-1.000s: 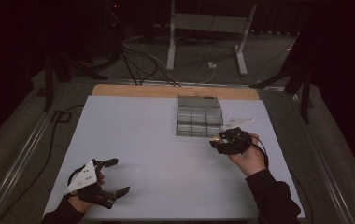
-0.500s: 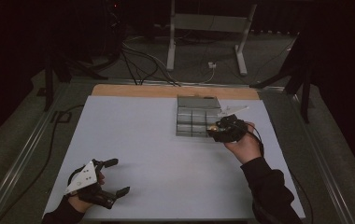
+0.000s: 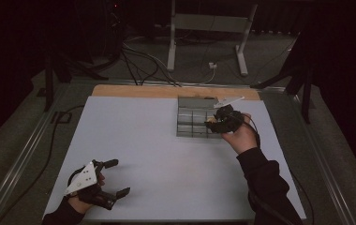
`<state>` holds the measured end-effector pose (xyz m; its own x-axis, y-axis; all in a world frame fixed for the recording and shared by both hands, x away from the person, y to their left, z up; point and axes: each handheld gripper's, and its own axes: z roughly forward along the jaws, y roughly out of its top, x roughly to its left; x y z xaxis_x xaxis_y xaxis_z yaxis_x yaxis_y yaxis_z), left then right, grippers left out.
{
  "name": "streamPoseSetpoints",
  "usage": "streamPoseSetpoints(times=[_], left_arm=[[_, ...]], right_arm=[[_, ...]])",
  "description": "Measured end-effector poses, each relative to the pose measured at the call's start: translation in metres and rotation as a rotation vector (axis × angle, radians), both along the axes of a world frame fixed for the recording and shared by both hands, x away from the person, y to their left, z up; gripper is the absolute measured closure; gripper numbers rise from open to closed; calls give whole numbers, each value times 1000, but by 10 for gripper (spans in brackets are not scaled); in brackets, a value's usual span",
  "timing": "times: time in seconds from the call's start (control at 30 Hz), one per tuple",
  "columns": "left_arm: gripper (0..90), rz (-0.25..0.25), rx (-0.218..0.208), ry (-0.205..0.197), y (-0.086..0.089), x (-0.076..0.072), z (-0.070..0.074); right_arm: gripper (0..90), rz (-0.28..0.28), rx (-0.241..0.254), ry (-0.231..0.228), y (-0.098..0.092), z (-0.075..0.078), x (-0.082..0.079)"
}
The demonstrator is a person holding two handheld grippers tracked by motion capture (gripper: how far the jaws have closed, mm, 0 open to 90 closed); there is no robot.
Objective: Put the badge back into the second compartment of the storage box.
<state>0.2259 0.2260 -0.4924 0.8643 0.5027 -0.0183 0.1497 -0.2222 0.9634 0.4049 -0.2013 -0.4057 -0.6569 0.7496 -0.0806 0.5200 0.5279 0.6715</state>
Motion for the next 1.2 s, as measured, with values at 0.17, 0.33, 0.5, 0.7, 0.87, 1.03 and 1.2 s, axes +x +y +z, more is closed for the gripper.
streamPoseSetpoints(times=[0.17,0.33,0.5,0.7,0.87,1.03,1.2], left_arm=[[5,0,-1,1,0,0,0],[5,1,0,1,0,0,0],[5,1,-3,1,1,0,0],[5,0,-3,-1,1,0,0],[5,-2,-2,-1,0,0,0],[5,-2,0,-1,0,0,0],[5,-4,2,0,0,0,0]], right_arm=[[476,-10,-11,1,5,2,10],[476,-18,-13,5,10,2,19],[476,-25,-30,6,16,1,28],[476,-40,-23,15,21,-1,38],[475,-56,-20,14,24,-5,45],[475,-70,-30,18,28,-10,52],[475,-87,-28,28,32,-18,60]])
